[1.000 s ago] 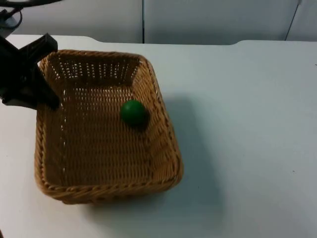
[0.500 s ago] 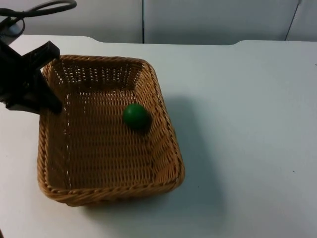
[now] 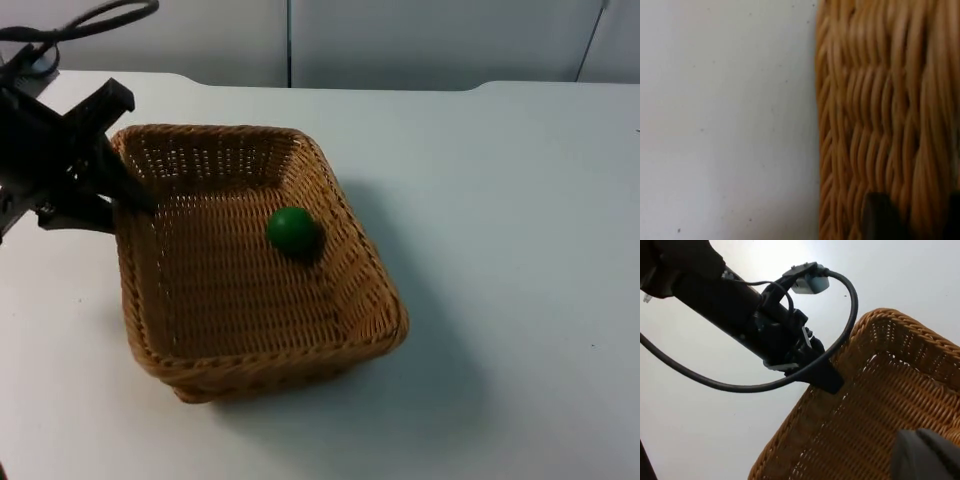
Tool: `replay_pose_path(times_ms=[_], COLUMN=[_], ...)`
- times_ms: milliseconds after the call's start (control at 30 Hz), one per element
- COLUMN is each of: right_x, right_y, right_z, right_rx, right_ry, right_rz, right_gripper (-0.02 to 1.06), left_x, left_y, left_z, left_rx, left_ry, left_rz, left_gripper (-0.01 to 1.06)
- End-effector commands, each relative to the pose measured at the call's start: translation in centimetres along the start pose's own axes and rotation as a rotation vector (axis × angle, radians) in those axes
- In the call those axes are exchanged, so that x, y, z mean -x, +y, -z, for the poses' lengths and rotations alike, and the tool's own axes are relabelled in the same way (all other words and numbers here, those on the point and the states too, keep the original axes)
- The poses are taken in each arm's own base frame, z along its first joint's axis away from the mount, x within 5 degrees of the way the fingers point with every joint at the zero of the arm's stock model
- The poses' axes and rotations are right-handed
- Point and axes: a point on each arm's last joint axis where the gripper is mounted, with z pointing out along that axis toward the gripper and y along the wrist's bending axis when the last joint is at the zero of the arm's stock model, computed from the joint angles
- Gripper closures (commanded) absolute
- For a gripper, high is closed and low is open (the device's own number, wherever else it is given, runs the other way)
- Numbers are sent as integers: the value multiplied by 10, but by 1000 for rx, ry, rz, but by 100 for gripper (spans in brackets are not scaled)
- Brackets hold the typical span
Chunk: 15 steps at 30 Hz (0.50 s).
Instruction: Pick up the basket with the left hand and place the ball into the basket with the right hand.
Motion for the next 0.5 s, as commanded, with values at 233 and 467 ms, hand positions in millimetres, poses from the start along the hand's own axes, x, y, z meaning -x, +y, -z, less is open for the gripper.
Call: replay_pose_path(times_ms=[233,467], right_x=[4,3], right_y=[3,3], right_z=[4,4], right_rx=[19,23], right_ry=[-34,-33], right_rz=[-7,-10], right_gripper=[104,104], left_x=[1,2], left_y=[-7,5], left_z=[1,3], left_rx=[-40,89], left_ry=[2,0], left_rz=[-55,-150], left_gripper=[42,42])
